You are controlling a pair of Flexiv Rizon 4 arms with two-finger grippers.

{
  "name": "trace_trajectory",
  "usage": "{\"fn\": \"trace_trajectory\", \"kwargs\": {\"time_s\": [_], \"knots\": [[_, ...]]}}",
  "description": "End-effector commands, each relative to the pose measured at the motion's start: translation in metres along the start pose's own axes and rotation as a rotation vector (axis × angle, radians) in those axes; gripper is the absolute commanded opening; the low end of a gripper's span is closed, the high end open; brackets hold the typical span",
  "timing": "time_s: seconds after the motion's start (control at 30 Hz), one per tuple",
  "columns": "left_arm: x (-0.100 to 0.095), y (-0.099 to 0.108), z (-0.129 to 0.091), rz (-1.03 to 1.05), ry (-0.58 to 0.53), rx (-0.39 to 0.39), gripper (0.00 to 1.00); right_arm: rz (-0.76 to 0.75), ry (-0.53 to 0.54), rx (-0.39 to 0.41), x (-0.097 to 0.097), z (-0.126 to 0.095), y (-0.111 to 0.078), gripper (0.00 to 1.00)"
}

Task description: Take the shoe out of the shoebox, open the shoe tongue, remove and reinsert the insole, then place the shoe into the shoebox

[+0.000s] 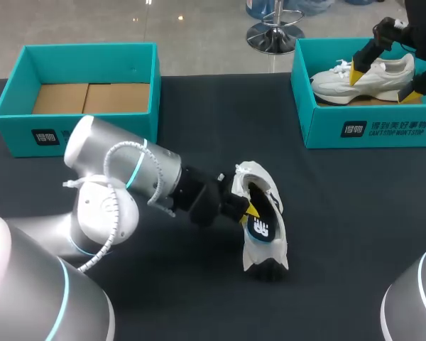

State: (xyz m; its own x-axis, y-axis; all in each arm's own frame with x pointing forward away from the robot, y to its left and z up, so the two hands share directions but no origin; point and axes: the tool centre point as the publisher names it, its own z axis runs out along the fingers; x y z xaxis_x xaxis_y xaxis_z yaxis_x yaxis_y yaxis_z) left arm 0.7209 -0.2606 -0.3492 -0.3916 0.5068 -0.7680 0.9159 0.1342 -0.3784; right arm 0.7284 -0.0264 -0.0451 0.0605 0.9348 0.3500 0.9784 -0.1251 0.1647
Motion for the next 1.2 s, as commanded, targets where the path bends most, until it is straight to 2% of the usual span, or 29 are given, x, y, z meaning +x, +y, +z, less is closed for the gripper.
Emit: {"fn": "trace_trajectory", "kwargs": {"time_s": [0.03,0.1,0.13,0.17,0.37,0.4,0.47,0.63,0.7,0.73,1.0,1.2], "knots": [[0.001,-0.002,0.002,-0.009,-0.001,-0.005,0.36,0.001,-0.003,0.005,0.001,0.000,0.002,1.00],[0.001,-0.005,-0.001,-0.011,-0.001,-0.002,0.53,0.001,-0.003,0.005,0.001,0.000,0.002,1.00],[0.000,-0.007,-0.002,-0.012,-0.001,0.001,0.82,0.001,-0.003,0.005,0.001,0.000,0.002,1.00],[0.000,-0.008,-0.003,-0.013,-0.001,0.003,0.87,0.001,-0.003,0.005,0.001,0.000,0.002,1.00],[-0.007,-0.016,-0.008,-0.004,-0.013,0.021,0.73,0.001,-0.003,0.005,0.001,0.000,0.002,1.00],[-0.008,-0.019,-0.008,-0.001,-0.017,0.029,0.67,0.001,-0.003,0.005,0.001,0.000,0.002,1.00],[-0.009,-0.023,-0.008,0.008,-0.016,0.036,0.49,0.001,-0.003,0.005,0.001,0.000,0.002,1.00],[-0.009,-0.029,-0.004,0.017,-0.008,0.051,0.38,0.001,-0.003,0.005,0.001,0.000,0.002,1.00],[-0.009,-0.030,-0.002,0.015,-0.003,0.058,0.18,0.001,-0.003,0.005,0.001,0.000,0.002,1.00],[-0.009,-0.031,-0.001,0.014,0.001,0.062,0.00,0.001,-0.003,0.005,0.001,0.000,0.002,1.00],[-0.004,-0.031,0.005,0.027,0.024,0.065,0.00,0.001,-0.003,0.005,0.001,0.000,0.002,1.00],[-0.002,-0.013,0.009,0.029,0.035,0.036,0.00,0.001,-0.003,0.005,0.001,0.000,0.002,1.00]]}}
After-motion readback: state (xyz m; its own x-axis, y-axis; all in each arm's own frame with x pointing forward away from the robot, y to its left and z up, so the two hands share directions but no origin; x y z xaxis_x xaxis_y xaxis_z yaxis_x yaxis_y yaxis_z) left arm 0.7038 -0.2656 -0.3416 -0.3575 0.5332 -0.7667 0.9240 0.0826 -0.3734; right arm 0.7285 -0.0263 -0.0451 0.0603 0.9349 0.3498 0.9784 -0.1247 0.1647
